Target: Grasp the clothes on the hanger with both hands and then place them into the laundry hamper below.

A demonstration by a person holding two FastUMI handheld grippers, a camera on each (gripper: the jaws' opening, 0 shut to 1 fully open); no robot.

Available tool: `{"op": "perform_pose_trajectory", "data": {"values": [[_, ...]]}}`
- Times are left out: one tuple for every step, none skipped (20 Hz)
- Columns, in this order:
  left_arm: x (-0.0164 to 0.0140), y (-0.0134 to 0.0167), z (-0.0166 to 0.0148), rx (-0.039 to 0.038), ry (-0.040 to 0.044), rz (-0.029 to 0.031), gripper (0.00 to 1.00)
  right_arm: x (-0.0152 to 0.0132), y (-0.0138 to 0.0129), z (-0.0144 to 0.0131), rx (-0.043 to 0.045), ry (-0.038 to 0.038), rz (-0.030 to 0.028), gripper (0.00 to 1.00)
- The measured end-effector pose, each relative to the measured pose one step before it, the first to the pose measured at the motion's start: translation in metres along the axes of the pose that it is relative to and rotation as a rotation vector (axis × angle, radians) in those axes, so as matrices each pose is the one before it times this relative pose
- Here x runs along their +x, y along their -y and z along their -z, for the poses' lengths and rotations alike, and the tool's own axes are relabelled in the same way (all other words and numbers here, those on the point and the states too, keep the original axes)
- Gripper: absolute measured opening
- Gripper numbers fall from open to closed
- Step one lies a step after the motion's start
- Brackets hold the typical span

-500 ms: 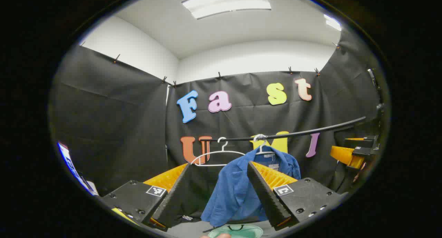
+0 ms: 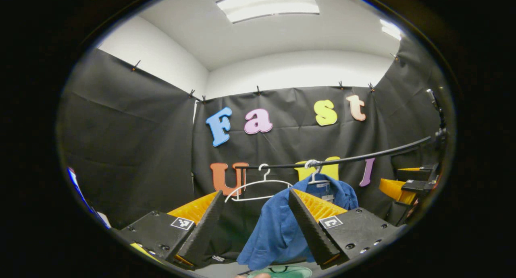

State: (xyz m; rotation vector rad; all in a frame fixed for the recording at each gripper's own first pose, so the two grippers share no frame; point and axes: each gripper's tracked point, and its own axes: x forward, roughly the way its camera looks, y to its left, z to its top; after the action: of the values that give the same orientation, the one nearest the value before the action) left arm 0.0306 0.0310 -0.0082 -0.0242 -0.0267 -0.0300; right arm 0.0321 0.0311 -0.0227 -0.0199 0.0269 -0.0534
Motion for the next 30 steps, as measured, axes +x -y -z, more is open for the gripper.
{"op": "perform_pose_trajectory", "data": {"values": [[0.00237, -0.00055, 0.0036, -0.00201, -0.00199, 0.00167, 1.0, 0.00113, -0.00132, 0.0021, 0.00078, -0.00407, 0.01008, 1.0], [0.00179, -0.00137, 0.00343, -0.00212, -0.00231, 0.00714, 1.0, 0.00126, 0.00065, 0.00301, 0.00064, -0.00635, 0.01162, 1.0], [0.00249, 0.00051, 0.00679, -0.00464, -0.01112, 0.00966, 1.0, 0.00135, 0.00085, 0.0038, 0.00267, -0.00946, 0.01597, 1.0], [0.002, 0.00283, 0.00746, -0.00703, -0.01372, 0.0165, 1.0, 0.00154, 0.00164, 0.00622, -0.00102, -0.01659, 0.02034, 1.0], [0.00228, 0.00316, 0.00692, -0.00788, -0.01563, 0.01687, 1.0, 0.00219, 0.00041, 0.00546, -0.00008, -0.01621, 0.02128, 1.0], [0.00156, 0.00135, 0.00676, -0.00611, -0.01442, 0.01799, 1.0, 0.00062, -0.00093, 0.00646, 0.00051, -0.01535, 0.01437, 1.0], [0.00271, 0.00213, 0.00508, -0.00513, -0.007, 0.01648, 1.0, 0.00133, -0.00099, 0.00438, 0.00397, -0.01065, 0.01415, 1.0], [0.0031, 0.0005, 0.00463, -0.0051, -0.00644, 0.01347, 1.0, 0.00053, 0.00061, 0.00487, 0.00224, -0.01266, 0.01632, 1.0], [0.00351, 0.00125, 0.00474, -0.00497, -0.00275, 0.01553, 1.0, 0.00181, -0.00107, 0.00541, 0.00341, -0.0114, 0.01048, 1.0], [0.00314, 0.00067, 0.00494, -0.00641, -0.00413, 0.01105, 1.0, 0.00195, -0.00052, 0.00792, 0.00415, -0.02047, 0.01626, 1.0], [0.00361, 0.00005, 0.00634, -0.00677, -0.01099, 0.01289, 1.0, 0.00229, -0.00141, 0.00678, 0.0047, -0.01627, 0.00831, 1.0], [0.00298, 0.00022, 0.0061, -0.00808, -0.01034, 0.01495, 1.0, 0.00315, -0.00034, 0.00678, 0.00394, -0.02162, 0.01607, 1.0], [0.00336, 0.00086, 0.00564, -0.00871, -0.01002, 0.01483, 1.0, 0.00376, 0.00021, 0.00529, 0.00535, -0.01735, 0.01498, 1.0], [0.00393, 0.00136, 0.00698, -0.00817, -0.01346, 0.01449, 1.0, 0.00188, -0.00106, 0.00401, 0.0116, -0.01351, 0.01688, 1.0], [0.0042, 0.00112, 0.00656, -0.00492, -0.01364, 0.01367, 1.0, 0.00217, -0.00122, 0.00488, 0.01148, -0.01057, 0.00846, 1.0], [0.00387, 0.0015, 0.00775, -0.00299, -0.01874, 0.01503, 0.96, 0.00134, -0.00036, 0.00522, 0.01438, -0.01235, 0.00557, 1.0], [0.00371, 0.00219, 0.007, -0.00165, -0.01598, 0.01294, 0.97, 0.00252, -0.00018, 0.00481, 0.01142, -0.01487, 0.00526, 1.0], [0.00264, 0.00302, 0.00614, -0.00226, -0.01345, 0.00923, 0.96, 0.00352, -0.00045, 0.00465, 0.00792, -0.01115, 0.00396, 1.0], [0.00442, 0.00255, 0.00468, 0.00014, -0.00779, 0.00808, 0.97, 0.00524, -0.00028, 0.00333, 0.00096, -0.01087, 0.00463, 1.0], [0.00496, 0.0038, 0.00549, 0.00054, -0.0103, 0.00387, 0.98, 0.00566, -0.00102, 0.0038, -0.00312, -0.00903, -0.00179, 1.0], [0.00564, 0.00321, 0.00469, 0.00128, -0.00677, 0.00229, 0.99, 0.00771, -0.00191, 0.00217, -0.00308, -0.00961, -0.00442, 1.0], [0.00605, 0.00197, 0.0052, 0.00108, -0.01265, -0.00094, 1.0, 0.00837, -0.00263, 0.00278, -0.00208, -0.0067, -0.01226, 1.0], [0.0068, 0.00214, 0.00624, 0.0005, -0.01177, -0.00213, 0.92, 0.00959, -0.00016, 0.00087, 0.00037, -0.00533, -0.00601, 1.0], [0.00795, 0.00268, 0.00694, 0.00151, -0.01642, -0.00206, 0.94, 0.00985, -0.00019, 0.00038, 0.00061, -0.00029, -0.00924, 1.0], [0.00796, 0.00137, 0.00534, 0.00308, -0.01193, -0.00576, 0.96, 0.01058, -0.00006, -0.00107, 0.00374, 0.00144, -0.00732, 1.0], [0.00617, 0.00178, 0.00218, 0.00412, -0.00749, -0.0109, 0.98, 0.01165, -0.00115, 0.00071, 0.00234, -0.00138, -0.00888, 1.0], [0.00619, 0.00131, 0.00299, 0.00108, -0.00791, -0.01297, 1.0, 0.01264, -0.00047, -0.00107, 0.00159, -0.00351, -0.0058, 1.0], [0.00788, 0.00143, 0.00189, -0.00179, -0.00119, -0.01259, 1.0, 0.0141, -0.00164, -0.0003, 0.00037, -0.00509, -0.00819, 1.0], [0.00699, 0.00187, 0.00229, -0.00225, -0.00626, -0.01105, 0.96, 0.01405, -0.00113, -0.00182, 0.00547, -0.00036, -0.00873, 1.0], [0.00847, 0.00234, 0.00175, -0.0024, 0.00172, -0.00844, 1.0, 0.01382, -0.00062, -0.00008, 0.00601, -0.00242, -0.00738, 1.0]]}}
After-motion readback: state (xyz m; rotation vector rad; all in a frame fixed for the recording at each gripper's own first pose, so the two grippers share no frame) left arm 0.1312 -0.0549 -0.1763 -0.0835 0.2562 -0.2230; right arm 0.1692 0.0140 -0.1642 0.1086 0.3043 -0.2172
